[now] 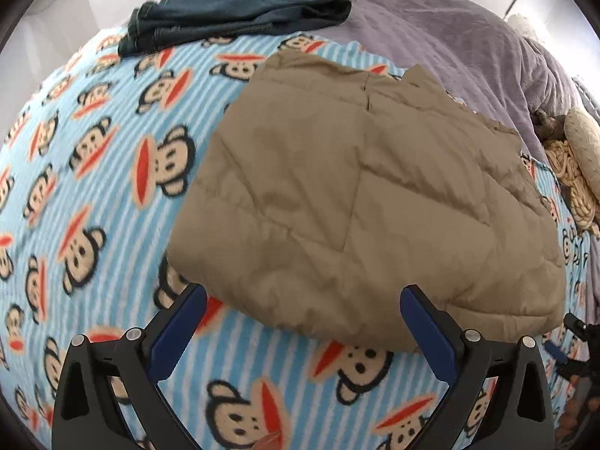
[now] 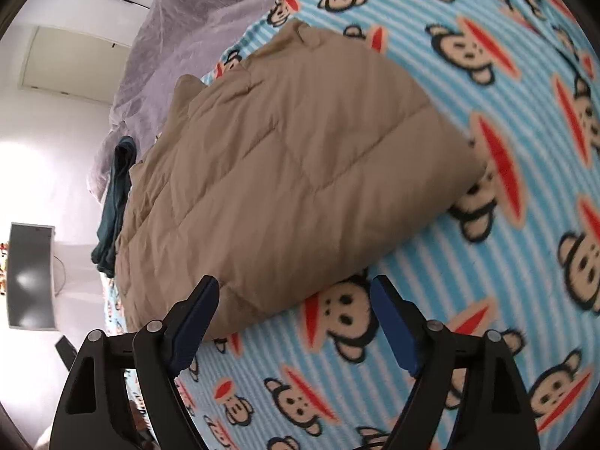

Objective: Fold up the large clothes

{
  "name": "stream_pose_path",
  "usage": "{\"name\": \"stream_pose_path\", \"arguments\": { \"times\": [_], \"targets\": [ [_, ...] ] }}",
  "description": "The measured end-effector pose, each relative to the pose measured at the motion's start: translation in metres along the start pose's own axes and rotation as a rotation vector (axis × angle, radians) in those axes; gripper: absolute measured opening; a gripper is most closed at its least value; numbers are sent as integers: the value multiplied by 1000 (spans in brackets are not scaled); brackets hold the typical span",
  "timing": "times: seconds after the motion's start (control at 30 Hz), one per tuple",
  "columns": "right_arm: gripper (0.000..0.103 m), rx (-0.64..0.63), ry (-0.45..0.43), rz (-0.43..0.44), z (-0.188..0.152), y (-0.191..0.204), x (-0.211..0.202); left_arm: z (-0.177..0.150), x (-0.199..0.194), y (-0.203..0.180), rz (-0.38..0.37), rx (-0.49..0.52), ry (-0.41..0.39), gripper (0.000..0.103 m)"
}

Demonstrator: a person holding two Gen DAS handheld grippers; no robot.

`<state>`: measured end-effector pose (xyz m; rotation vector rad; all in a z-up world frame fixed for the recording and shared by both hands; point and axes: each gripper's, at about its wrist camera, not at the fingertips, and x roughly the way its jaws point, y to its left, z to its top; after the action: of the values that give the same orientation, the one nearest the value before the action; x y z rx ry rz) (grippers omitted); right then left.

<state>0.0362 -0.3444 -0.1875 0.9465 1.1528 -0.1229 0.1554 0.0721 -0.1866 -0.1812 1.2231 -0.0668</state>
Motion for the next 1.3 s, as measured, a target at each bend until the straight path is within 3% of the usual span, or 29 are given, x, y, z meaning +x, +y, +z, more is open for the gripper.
{"name": "stream_pose_path", "arguments": {
  "times": [0.03,0.37,0.5,0.67,1.0,1.23,1.3],
  "targets": [
    [103,4,7,12,-1,0,3,-1,1,1,-10,-11,5,103],
    [103,122,66,127,-12,-13,28,-20,24,38,-164,-252,85,103],
    [103,175,71,175,-13,-20,36,-23,27,42,-205,-287,66,103],
    [103,196,76,212,-10,-20,43,-27,40,51,-327,-375,74,103],
    [103,282,81,350,8,-21,77,-7,68,35,-366,-410,8,103],
    [103,296,69,428,24,-6,108,2,80,35,-353,-505,-27,102],
    [103,306,70,420,26,-4,110,4,76,34,-378,-517,-46,61]
  ]
}}
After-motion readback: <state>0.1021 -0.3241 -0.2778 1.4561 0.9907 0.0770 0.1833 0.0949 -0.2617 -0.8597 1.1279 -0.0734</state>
